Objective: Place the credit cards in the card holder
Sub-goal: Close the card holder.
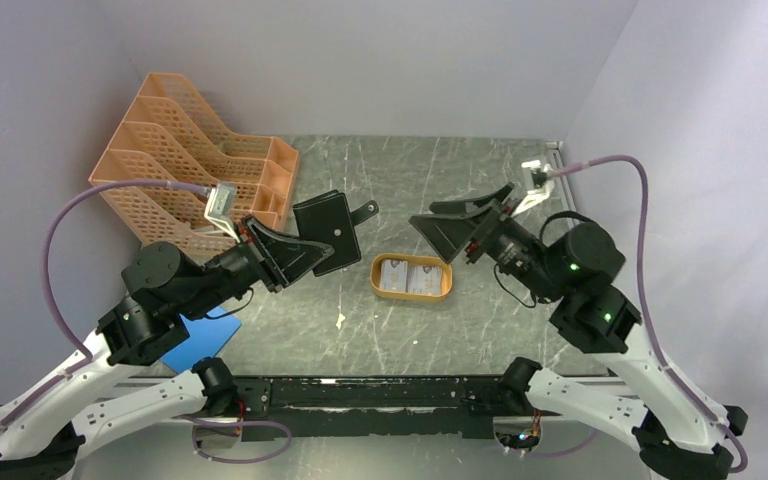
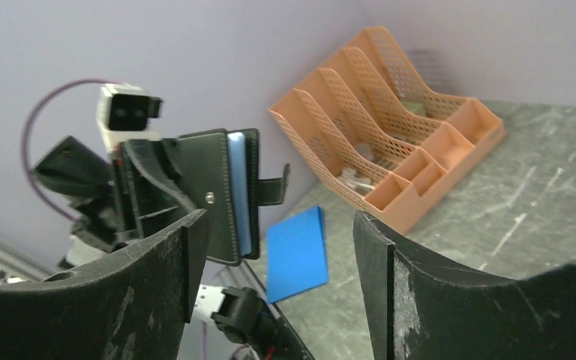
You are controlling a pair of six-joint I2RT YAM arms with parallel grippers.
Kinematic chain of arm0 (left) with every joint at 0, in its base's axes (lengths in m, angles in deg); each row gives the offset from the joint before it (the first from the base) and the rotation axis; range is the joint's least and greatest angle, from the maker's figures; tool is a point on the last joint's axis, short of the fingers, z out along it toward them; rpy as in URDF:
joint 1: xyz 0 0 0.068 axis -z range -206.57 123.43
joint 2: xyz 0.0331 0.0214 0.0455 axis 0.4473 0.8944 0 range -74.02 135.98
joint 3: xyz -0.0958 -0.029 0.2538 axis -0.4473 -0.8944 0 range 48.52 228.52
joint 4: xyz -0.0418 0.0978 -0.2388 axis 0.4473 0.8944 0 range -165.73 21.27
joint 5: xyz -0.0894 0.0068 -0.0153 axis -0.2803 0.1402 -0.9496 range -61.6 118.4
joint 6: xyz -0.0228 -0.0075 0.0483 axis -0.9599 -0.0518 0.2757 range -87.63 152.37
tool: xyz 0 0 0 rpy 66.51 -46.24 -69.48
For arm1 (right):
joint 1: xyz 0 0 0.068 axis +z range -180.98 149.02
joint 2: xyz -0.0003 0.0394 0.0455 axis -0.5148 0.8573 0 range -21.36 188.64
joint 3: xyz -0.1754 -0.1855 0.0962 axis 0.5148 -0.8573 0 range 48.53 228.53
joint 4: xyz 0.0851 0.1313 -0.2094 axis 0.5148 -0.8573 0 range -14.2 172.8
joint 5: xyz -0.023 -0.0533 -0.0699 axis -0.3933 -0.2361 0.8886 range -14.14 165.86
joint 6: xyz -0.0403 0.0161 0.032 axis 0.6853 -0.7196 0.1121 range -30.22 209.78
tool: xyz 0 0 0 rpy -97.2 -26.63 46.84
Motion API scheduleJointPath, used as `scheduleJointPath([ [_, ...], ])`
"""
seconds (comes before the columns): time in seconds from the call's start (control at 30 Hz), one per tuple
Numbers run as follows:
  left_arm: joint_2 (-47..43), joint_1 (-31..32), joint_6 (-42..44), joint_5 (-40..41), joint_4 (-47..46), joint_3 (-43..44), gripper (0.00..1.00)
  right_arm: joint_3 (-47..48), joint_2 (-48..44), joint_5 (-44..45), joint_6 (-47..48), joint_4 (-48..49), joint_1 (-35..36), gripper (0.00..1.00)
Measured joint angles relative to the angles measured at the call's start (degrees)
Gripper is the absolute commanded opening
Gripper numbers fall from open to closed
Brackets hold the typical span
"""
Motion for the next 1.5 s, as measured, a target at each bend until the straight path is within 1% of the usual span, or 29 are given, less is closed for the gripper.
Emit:
scheduleJointPath([
  [0.2, 0.28, 0.00, 2.99, 0.48, 1.84, 1.07, 0.05, 1.36, 4.44, 1.22, 1.36, -2.97, 0.00, 0.76],
  [0.33, 0.31, 0.00, 4.90, 0.35, 2.54, 1.64, 0.05, 3.48, 6.75, 0.11, 1.88, -4.57, 0.00, 0.75],
  [0.43, 0.48, 0.00, 5.86, -0.26, 2.60, 1.64, 0.05, 5.01, 8.22, -1.66, 2.75, -4.92, 0.00, 0.72],
  [0.67, 1.25, 0.00, 7.52, -2.40, 2.60, 1.64, 0.05, 5.95, 8.50, -4.87, 5.14, -5.68, 0.00, 0.58],
  [0.93, 1.40, 0.00, 8.74, -3.50, 2.56, 1.64, 0.05, 7.19, 11.17, -7.30, 5.49, -6.25, 0.00, 0.52],
  [1.3, 1.18, 0.00, 8.76, -4.11, 2.29, 1.64, 0.05, 7.04, 12.94, -8.68, 3.06, -4.94, 0.00, 0.36],
  [1.4, 1.03, 0.00, 8.76, -4.17, 2.27, 1.64, 0.05, 7.04, 13.31, -9.31, 2.51, -4.22, 0.00, 0.28],
  [1.5, 0.87, 0.00, 8.76, -4.17, 2.29, 1.62, 0.05, 7.04, 13.73, -9.57, 1.97, -3.65, 0.00, 0.23],
])
